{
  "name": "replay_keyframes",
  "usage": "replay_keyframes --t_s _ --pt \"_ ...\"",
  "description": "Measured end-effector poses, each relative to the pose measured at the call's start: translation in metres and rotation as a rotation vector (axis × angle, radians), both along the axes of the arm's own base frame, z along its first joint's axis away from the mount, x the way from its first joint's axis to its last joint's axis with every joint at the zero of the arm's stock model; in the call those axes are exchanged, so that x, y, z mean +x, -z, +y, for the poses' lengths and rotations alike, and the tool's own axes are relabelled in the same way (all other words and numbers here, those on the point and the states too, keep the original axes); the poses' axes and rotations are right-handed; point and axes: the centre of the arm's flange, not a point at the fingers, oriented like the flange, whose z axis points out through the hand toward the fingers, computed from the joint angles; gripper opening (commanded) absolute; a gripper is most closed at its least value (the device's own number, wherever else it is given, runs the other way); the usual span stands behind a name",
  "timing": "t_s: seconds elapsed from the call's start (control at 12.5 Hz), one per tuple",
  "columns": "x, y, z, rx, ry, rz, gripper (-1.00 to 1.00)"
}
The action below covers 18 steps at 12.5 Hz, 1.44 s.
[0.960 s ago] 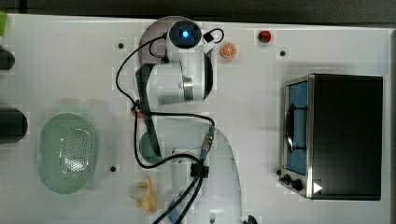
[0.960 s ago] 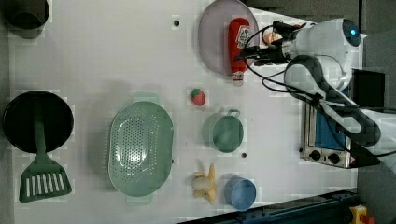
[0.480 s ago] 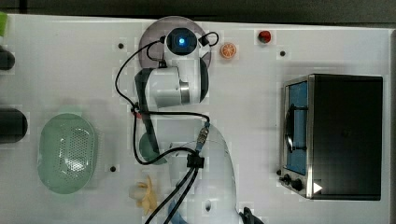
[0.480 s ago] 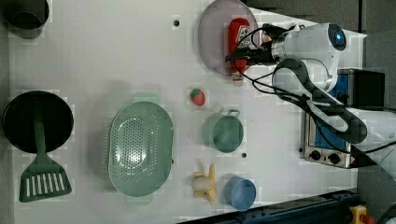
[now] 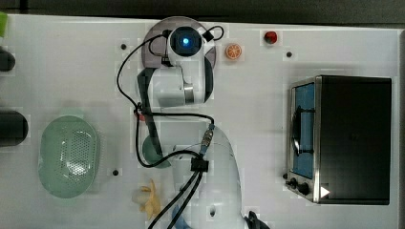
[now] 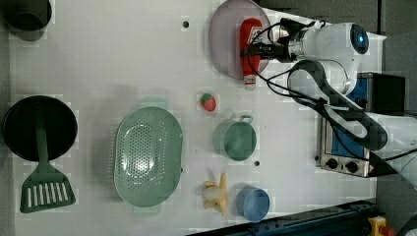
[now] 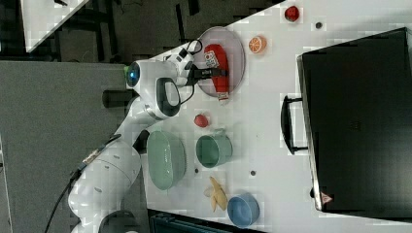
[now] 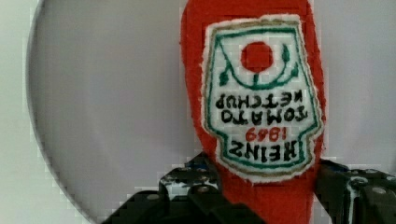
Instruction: Pick ketchup from plate and place it on table.
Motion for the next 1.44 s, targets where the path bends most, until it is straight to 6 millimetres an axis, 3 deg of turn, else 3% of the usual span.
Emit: replay_keyframes --t_s 0.4,0.64,0.8,0.96,1.2,1.36,1.44 --pt "0.004 -0.006 -0.005 -0.003 0.013 0.015 0.16" --pt "-0.002 -0.04 -0.007 -0.028 0.033 0.086 0.16" --pt "-0.002 -0.096 -0.015 -0.045 0.047 0.078 0.16" --pt "-0.002 -0.172 -0.021 0.013 0.103 0.025 0.16" --pt "-0.018 -0.287 -0.044 0.058 0.17 -0.02 0.16" --pt "-0.03 -0.344 -0.067 0.059 0.208 -0.074 0.16" --pt "-0.038 -0.362 -0.079 0.053 0.227 -0.086 0.16"
